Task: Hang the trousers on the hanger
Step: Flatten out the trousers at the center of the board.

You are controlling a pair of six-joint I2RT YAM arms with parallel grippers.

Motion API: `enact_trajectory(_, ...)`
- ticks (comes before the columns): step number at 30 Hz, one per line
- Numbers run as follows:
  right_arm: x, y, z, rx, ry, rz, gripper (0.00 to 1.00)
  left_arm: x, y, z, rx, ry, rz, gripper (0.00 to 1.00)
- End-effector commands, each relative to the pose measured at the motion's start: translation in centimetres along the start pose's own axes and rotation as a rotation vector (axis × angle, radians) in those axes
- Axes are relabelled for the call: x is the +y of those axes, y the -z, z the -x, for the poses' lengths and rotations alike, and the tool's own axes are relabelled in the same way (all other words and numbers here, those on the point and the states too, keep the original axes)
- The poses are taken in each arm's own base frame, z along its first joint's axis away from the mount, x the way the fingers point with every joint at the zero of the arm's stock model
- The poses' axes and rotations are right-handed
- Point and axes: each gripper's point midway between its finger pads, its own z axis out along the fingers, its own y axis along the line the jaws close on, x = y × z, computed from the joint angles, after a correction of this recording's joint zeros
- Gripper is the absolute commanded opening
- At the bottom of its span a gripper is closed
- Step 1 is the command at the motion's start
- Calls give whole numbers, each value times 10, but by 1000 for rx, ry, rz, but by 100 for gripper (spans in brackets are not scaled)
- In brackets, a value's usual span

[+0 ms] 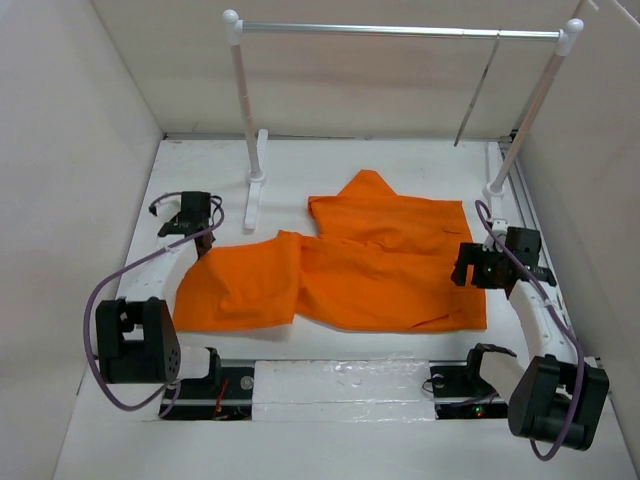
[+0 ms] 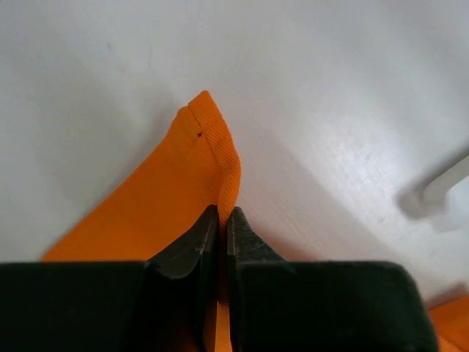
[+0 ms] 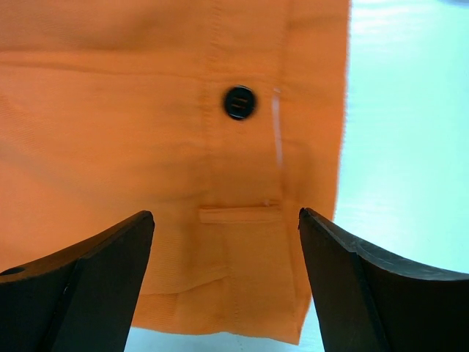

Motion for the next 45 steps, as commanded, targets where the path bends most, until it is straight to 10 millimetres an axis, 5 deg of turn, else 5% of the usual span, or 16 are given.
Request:
enact_trajectory(1,-26,-5,7,-59,-52,-123,86,18,23,60,-195,66,101,0)
enact_trajectory(5,-46,-9,-11,31,-91,-191,86,43,8,87,-189,167,136,14)
enact_trajectory(7,-45,-14,-17,56,-99,-169,87,48,-5,86,-142,186,107,46)
enact_trajectory(10,-46,-19,-27,79,-127,-165,89,36,-9,83,-99,192,25,67)
enact_trajectory(15,-17,-37,-37,120,-208,-15,84,-31,42,89,-175,117,-245,70)
enact_trajectory(17,-11,-42,-35,111,-250,3,69,-64,66,87,-191,75,-357,69)
enact_trajectory(19,-11,-44,-37,119,-271,-1,19,-107,92,67,-159,-3,-503,69)
enact_trajectory(21,-25,-39,-34,128,-295,-69,0,-140,106,52,-108,-51,-594,69)
enact_trajectory(29,-102,28,-1,-19,-373,-429,0,-226,110,8,161,-136,-851,70)
enact_trajectory(32,-103,45,23,-72,-314,-446,27,-244,109,1,164,-160,-874,68)
enact_trajectory(33,-99,46,30,-83,-292,-437,52,-249,112,-4,174,-177,-883,68)
enact_trajectory(38,-38,36,72,-145,-106,-261,70,-273,116,-44,284,-198,-931,65)
enact_trajectory(41,42,22,99,-203,115,-41,32,-278,118,-55,320,-172,-959,60)
enact_trajectory(42,94,19,101,-214,237,75,12,-280,124,-53,300,-167,-983,59)
enact_trajectory(44,140,3,99,-184,373,145,0,-270,134,-42,244,-147,-988,57)
enact_trajectory(45,188,6,97,-185,491,238,0,-265,133,-32,190,-136,-959,56)
